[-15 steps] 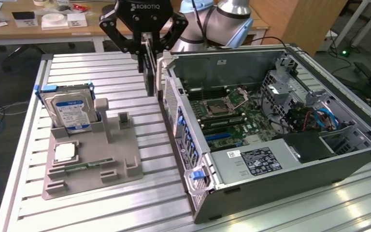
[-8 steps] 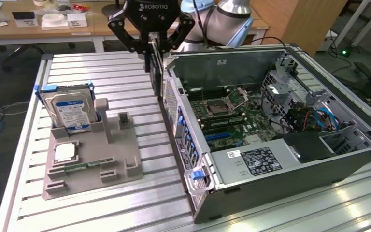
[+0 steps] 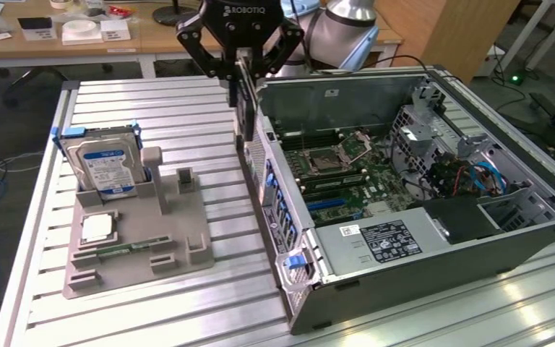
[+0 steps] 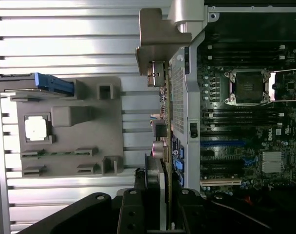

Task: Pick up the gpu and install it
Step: 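Pick up the gpu and move the gpu toward the slot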

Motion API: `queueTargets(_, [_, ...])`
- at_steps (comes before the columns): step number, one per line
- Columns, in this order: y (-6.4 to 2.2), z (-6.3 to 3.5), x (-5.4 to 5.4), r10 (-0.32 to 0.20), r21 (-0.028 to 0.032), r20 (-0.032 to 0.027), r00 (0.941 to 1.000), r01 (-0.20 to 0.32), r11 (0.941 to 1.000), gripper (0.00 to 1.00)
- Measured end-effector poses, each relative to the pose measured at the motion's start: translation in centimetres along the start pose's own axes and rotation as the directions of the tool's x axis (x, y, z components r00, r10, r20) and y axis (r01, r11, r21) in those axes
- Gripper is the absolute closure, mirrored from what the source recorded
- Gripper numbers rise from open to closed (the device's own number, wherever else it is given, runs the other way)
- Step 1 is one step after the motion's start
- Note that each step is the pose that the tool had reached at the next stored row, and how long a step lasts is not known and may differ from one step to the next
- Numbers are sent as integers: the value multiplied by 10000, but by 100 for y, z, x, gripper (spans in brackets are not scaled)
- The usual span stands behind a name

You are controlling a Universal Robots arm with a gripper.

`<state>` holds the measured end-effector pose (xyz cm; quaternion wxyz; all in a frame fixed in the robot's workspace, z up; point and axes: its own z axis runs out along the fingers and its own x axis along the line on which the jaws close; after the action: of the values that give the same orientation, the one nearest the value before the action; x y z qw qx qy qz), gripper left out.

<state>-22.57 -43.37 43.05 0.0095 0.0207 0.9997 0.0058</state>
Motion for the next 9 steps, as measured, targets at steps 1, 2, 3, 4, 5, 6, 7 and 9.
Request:
queueTargets(1, [1,1,-21,0,-1,0,10000,0,10000,72])
queueTargets(2, [2,1,-42,1,-1,0,10000,-1,10000,72])
queueTargets(3, [3,1,-65,1,-1,0,10000,-1,10000,72])
queueTargets(4, [4,1,-86,0,-1,-1,10000,0,10000,72])
queueTargets(5, [4,2,-108,-1,-1,-1,10000,1,10000,72])
queueTargets(6, [5,2,-128,-1,0,-1,10000,1,10000,72])
queueTargets(7, [6,3,-148,-1,-1,-1,10000,1,10000,72])
queueTargets(9, [9,4,-208,0,-1,0,10000,0,10000,72])
